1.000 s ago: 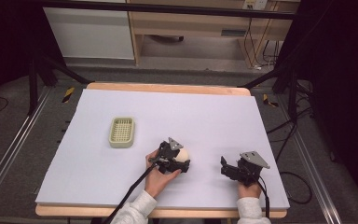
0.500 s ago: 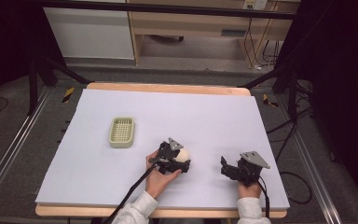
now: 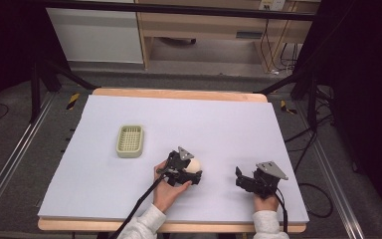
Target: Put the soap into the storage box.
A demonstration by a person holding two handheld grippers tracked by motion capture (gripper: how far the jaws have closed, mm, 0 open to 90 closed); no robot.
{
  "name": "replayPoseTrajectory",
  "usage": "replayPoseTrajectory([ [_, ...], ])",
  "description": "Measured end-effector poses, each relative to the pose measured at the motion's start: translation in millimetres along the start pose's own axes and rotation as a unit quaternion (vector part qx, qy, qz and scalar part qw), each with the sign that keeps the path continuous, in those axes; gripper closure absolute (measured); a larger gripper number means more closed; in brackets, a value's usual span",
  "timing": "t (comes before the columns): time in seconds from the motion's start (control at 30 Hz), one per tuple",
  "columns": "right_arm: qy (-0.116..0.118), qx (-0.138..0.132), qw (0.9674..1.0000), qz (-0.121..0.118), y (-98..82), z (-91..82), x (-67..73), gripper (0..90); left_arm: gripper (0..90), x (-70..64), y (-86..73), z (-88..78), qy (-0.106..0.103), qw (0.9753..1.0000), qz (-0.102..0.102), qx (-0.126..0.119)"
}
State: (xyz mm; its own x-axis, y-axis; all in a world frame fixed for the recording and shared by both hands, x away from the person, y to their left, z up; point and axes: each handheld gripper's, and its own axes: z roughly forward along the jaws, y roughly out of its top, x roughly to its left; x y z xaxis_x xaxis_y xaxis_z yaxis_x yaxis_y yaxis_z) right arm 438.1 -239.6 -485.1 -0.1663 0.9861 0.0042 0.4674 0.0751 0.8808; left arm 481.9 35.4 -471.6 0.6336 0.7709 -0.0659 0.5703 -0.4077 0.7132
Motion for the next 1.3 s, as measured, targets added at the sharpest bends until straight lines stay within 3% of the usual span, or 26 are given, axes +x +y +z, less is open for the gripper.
replayPoseTrajectory([
  [0.37,0.000,0.000,1.0000,0.000,-0.1,-0.1,0.0,2.7,23.7,6.1,3.3,-15.7,0.000,1.0000,0.002,-0.009],
  [0.87,0.000,0.001,1.0000,0.002,-0.1,0.0,-0.4,2.7,23.7,27.7,10.6,-48.2,0.001,0.9997,-0.004,-0.023],
  [1.3,-0.001,-0.001,1.0000,0.003,-0.2,-0.1,-0.3,2.7,23.7,45.5,13.5,-70.5,0.021,0.9996,0.004,-0.018],
])
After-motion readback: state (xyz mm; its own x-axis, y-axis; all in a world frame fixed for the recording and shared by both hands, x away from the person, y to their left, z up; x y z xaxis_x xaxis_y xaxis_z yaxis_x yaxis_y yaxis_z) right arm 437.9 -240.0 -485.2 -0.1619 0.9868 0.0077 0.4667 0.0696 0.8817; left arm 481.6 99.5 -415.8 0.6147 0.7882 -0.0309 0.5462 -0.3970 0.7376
